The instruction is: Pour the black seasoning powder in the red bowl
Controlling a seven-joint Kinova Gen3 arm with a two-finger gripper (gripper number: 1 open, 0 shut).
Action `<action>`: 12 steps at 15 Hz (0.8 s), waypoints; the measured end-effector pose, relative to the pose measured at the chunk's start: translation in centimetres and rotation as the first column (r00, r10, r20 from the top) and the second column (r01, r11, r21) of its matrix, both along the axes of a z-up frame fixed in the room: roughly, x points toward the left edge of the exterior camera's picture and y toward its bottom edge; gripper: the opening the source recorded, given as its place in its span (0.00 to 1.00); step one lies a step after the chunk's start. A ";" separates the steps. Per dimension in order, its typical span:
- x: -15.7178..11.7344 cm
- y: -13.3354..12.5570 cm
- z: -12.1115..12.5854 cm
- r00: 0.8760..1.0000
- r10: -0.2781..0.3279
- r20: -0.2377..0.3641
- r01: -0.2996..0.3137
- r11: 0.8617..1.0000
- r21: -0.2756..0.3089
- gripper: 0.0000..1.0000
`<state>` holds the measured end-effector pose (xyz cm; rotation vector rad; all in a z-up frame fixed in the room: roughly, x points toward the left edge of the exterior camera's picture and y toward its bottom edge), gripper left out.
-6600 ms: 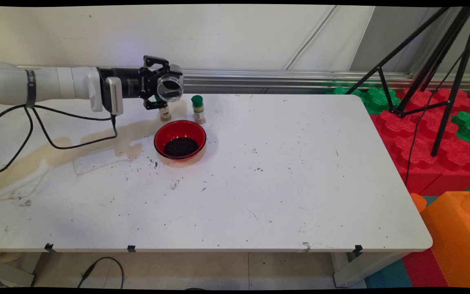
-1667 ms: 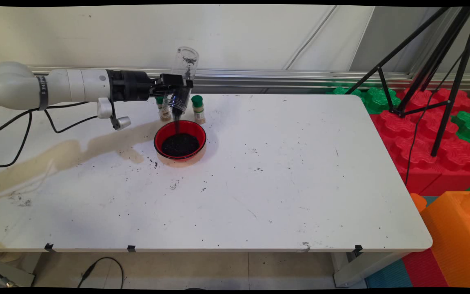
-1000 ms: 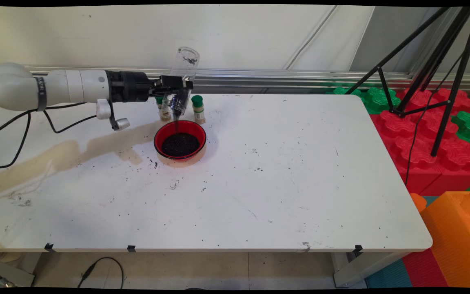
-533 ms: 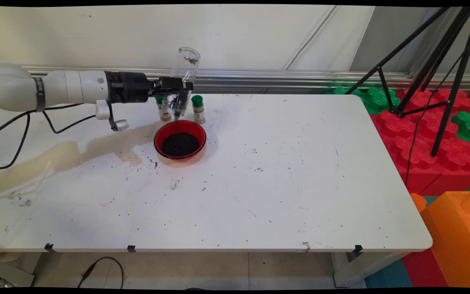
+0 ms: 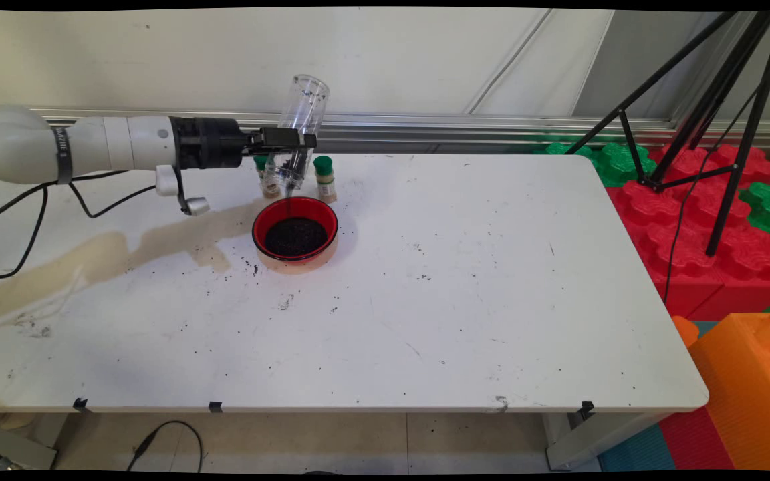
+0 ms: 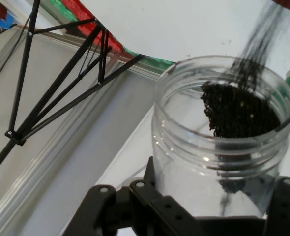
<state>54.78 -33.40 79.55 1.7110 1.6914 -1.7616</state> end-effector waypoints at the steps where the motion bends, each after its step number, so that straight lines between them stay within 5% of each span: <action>1: 0.0 0.1 0.0 1.000 -0.003 0.005 0.003 1.000 -0.007 0.00; 12: 0.1 0.9 -0.2 0.998 -0.035 0.051 0.038 0.997 -0.063 0.00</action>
